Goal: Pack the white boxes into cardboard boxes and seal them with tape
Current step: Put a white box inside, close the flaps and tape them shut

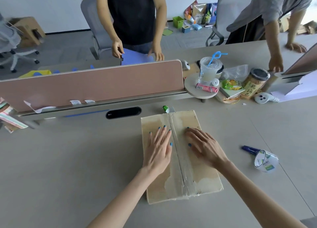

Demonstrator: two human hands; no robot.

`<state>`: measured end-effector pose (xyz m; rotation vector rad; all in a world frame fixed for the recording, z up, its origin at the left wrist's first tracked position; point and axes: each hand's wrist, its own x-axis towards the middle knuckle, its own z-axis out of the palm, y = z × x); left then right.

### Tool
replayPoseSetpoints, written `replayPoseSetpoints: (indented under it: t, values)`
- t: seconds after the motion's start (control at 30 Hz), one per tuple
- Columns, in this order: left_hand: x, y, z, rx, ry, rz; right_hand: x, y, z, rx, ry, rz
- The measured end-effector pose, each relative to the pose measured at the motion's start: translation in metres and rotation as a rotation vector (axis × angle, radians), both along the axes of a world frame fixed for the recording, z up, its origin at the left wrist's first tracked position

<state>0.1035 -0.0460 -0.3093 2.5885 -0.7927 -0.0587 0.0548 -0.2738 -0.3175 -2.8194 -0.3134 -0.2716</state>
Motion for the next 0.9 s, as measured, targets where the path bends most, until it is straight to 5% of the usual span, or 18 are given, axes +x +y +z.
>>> replayPoseSetpoints:
  t: [0.37,0.9]
  values:
    - [-0.076,-0.127,0.011,0.017,-0.052,-0.019,-0.071,-0.138,0.003,0.007,0.092,-0.023]
    - [-0.204,-0.258,-0.026,-0.016,0.106,0.133,-0.137,-0.318,-0.023,-0.049,0.559,0.010]
